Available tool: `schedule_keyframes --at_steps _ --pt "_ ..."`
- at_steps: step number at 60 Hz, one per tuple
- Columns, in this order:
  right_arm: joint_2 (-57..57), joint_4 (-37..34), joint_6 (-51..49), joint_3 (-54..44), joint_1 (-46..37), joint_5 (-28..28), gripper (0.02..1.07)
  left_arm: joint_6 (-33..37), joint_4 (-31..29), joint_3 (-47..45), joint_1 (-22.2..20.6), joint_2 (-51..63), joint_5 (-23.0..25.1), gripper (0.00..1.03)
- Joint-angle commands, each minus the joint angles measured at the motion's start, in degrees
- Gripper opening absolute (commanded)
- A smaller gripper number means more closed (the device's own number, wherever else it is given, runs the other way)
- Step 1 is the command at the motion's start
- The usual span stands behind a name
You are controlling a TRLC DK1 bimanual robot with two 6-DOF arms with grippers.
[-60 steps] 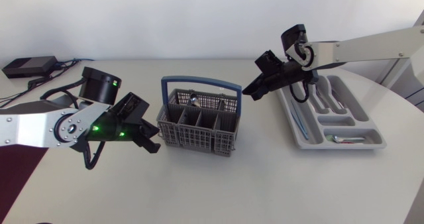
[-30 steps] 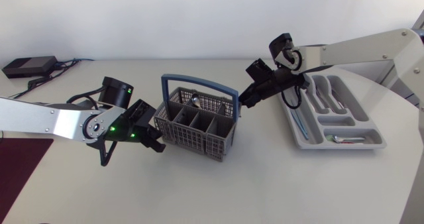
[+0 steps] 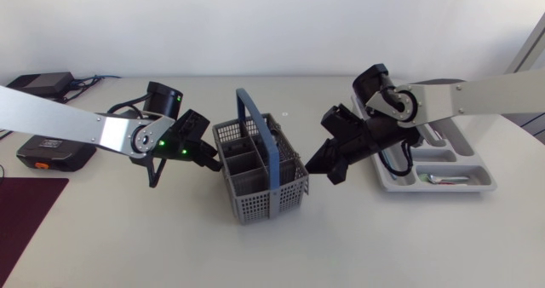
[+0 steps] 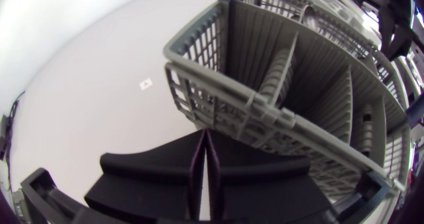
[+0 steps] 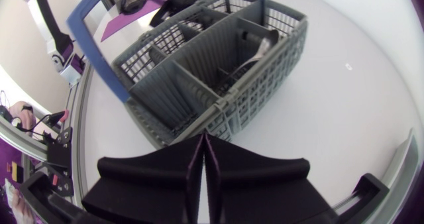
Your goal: Unload the cutlery basket into the drawer organizer.
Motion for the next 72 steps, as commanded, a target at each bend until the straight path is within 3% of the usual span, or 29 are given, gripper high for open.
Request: schedule_keyframes --at_steps 1,18,28,37,55,60,72 --pt "-2.61 -1.17 -1.07 -3.93 2.92 -1.01 0.08 -1.59 -0.4 4.79 -0.91 3.28 1.72 0.04" --pt "-5.95 0.23 -0.63 -9.37 8.89 1.63 0.08 -1.15 -3.65 9.36 -2.05 5.83 2.33 0.04" --pt "-9.29 -0.21 -1.16 -7.53 2.13 1.63 0.08 1.67 -6.99 6.2 1.73 -0.32 2.33 0.04" --pt "-8.24 1.11 0.25 -4.1 -3.85 1.54 0.08 5.88 -12.09 -0.22 2.17 -11.13 3.21 0.04" --pt "-2.88 5.95 7.9 3.02 -4.64 4.44 0.08 7.82 -20.09 -7.69 -0.12 -26.78 3.48 0.04" --pt "-2.52 5.95 10.09 4.86 -3.32 6.73 0.17 7.82 -20.97 -9.27 -1.96 -28.36 3.48 0.04" --pt "-0.41 0.5 12.12 11.89 1.42 12.88 0.23 7.12 -21.32 -11.64 -4.78 -30.12 3.56 0.07"
